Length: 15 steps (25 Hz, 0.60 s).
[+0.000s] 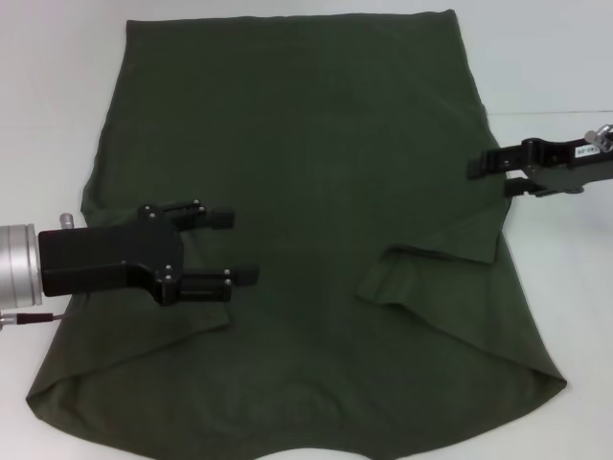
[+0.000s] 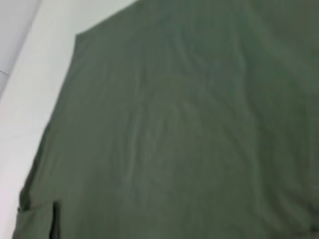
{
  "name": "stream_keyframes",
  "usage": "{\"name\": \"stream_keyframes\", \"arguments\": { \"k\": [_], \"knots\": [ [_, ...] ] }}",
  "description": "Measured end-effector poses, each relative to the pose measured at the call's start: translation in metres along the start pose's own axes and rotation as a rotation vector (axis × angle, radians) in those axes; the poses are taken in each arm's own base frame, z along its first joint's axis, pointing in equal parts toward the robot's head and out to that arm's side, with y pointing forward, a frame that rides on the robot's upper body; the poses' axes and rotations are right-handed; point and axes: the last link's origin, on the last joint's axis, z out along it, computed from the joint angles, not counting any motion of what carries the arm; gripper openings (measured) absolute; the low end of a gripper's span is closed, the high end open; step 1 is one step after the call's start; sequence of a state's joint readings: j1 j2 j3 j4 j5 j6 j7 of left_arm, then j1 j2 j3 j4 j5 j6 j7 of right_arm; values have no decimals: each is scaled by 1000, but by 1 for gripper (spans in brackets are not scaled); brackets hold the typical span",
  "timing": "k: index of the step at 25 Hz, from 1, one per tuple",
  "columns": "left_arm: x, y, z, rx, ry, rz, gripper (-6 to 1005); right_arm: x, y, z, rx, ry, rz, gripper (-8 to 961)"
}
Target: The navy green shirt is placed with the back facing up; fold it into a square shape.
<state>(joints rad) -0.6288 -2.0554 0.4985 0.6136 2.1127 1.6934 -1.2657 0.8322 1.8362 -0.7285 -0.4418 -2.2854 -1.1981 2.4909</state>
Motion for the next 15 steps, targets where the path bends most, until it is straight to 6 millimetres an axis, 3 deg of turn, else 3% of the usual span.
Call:
{"name": "stream_keyframes", "arguments": {
  "k": [6, 15],
  "knots": [
    [1, 0, 1, 0, 1, 3, 860, 2, -1, -2, 30, 49, 5, 842],
    [2, -1, 2, -2, 2, 16, 861, 12, -7, 11, 74, 72, 20, 841]
  ]
}}
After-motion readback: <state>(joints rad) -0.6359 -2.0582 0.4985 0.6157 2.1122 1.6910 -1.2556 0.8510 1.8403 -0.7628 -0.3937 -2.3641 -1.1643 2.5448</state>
